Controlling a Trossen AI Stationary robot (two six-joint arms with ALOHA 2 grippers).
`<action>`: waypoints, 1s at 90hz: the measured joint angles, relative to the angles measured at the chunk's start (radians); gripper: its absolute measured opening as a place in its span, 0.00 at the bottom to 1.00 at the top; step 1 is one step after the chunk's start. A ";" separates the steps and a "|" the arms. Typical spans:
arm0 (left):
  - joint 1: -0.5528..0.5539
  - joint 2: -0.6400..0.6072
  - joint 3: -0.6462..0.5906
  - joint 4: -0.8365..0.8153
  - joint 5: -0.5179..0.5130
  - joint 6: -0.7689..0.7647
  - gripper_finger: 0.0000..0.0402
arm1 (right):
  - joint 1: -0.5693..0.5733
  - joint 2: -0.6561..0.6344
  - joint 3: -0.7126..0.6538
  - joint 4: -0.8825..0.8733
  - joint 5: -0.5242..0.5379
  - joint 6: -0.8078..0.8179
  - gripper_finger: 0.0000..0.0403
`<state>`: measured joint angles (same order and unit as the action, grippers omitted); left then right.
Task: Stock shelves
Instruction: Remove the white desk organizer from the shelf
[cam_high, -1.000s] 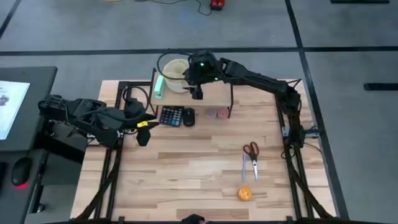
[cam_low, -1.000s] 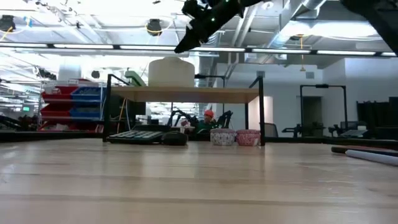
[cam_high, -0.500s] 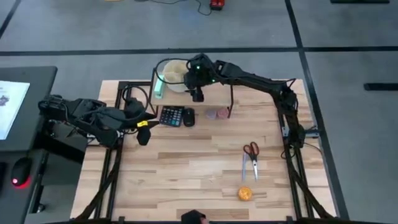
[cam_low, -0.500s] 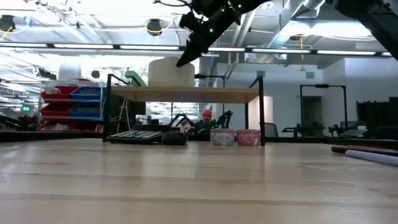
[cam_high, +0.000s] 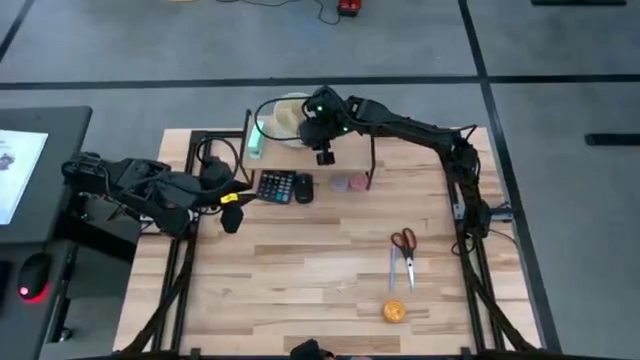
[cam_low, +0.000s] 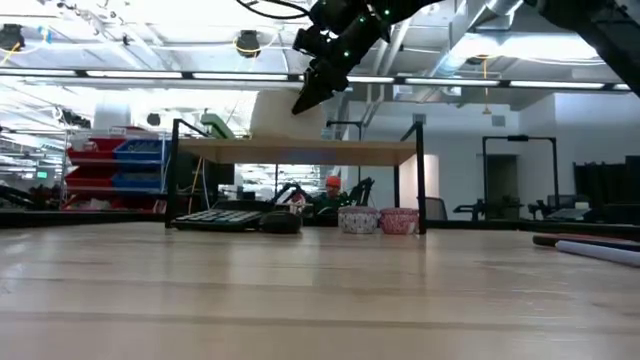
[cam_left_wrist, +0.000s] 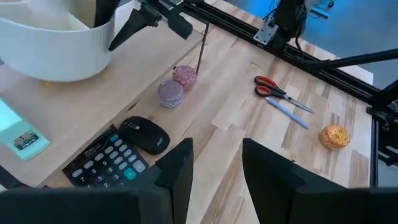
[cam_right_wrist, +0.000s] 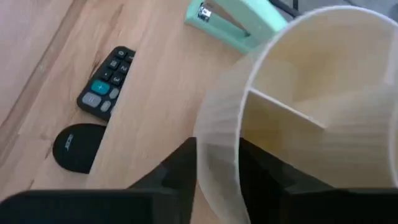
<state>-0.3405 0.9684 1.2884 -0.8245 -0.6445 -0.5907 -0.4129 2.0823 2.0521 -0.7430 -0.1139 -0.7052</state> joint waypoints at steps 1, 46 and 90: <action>0.000 0.000 0.000 0.002 0.000 0.000 0.29 | 0.000 0.000 0.000 -0.001 0.000 0.000 0.17; 0.000 0.000 0.000 0.004 0.000 0.000 0.29 | 0.098 -0.002 0.085 -0.086 0.036 0.017 0.00; -0.027 -0.001 0.000 -0.066 0.106 -0.045 0.29 | 0.414 -0.005 0.283 -0.381 0.070 0.343 0.00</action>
<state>-0.3672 0.9676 1.2888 -0.8902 -0.5385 -0.6356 0.0009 2.0775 2.3354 -1.1236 -0.0437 -0.3625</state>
